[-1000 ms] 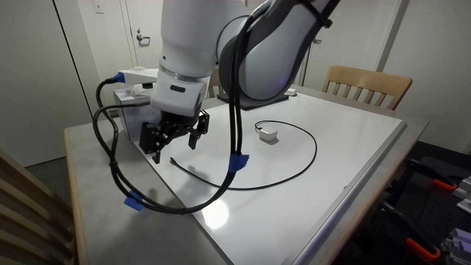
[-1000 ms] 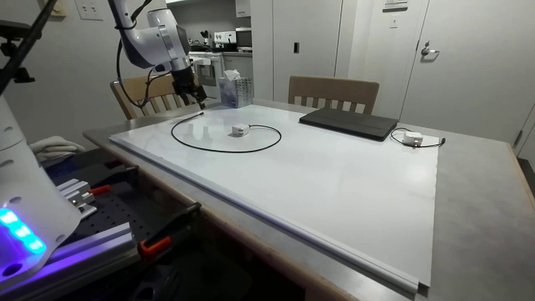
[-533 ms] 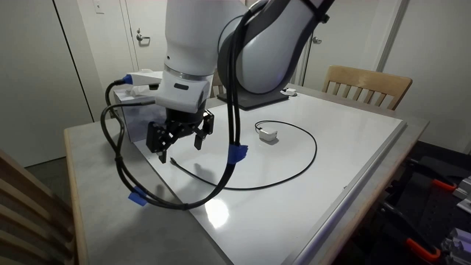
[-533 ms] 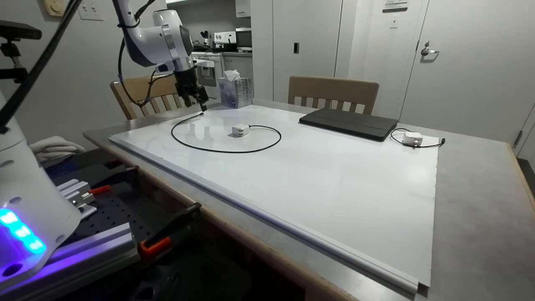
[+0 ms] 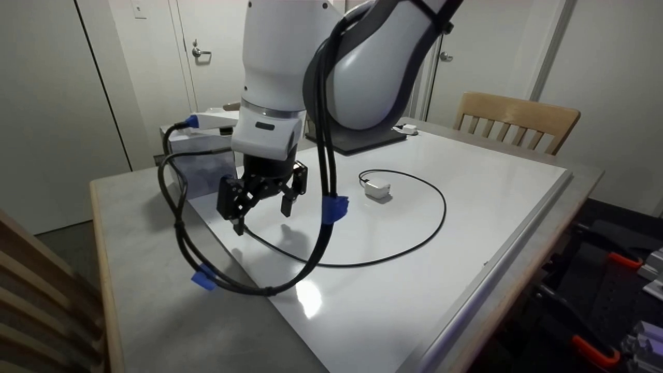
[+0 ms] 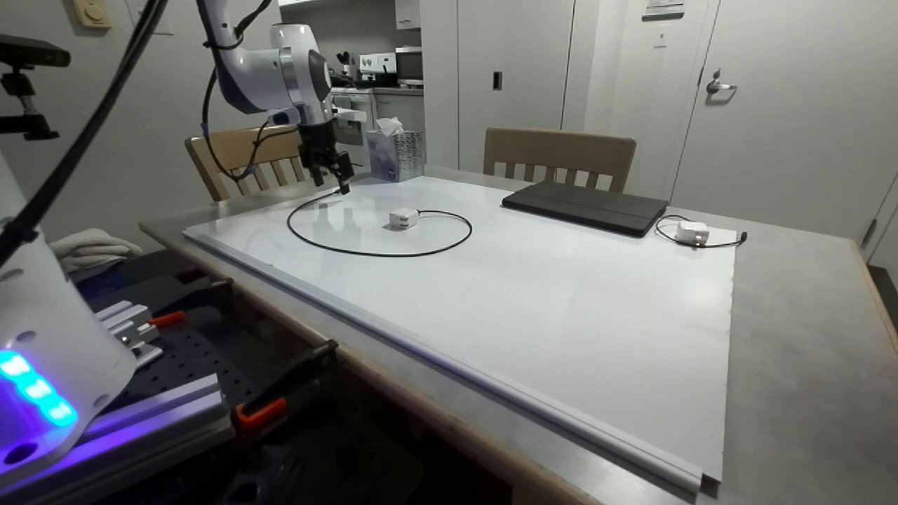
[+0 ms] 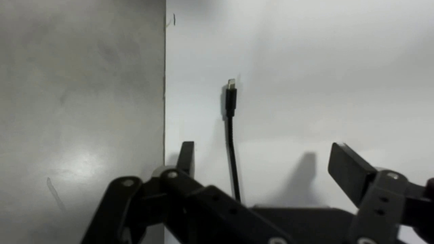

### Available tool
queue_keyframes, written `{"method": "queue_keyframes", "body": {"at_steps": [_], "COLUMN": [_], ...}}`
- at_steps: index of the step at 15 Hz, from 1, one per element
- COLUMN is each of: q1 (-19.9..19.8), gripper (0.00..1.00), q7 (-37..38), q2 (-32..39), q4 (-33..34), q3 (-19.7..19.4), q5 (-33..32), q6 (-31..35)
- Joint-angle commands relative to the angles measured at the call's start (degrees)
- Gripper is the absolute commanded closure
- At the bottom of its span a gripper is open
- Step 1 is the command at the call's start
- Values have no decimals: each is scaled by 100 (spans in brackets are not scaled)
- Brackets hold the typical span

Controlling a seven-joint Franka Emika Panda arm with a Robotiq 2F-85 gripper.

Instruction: Wind the charger on the table

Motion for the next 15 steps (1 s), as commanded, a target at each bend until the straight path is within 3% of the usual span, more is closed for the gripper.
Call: {"method": "queue_keyframes", "body": {"at_steps": [1,4,5,6,9,15], "q1": [0,189,215,232,301,272], "gripper": [0,0,7,27,38,82], "q7": [-207,-2,9,2,27,-30], "q2": [105,51,47,51,48,-40], "q4": [69,-1,-6,-2,-34,-33], "q3": [23,-145,-163,-174,-202,-217], "q5": [108,-3,-10,-12,-25,3], "q6": [-35,-12,-11,-13,13,-256]}}
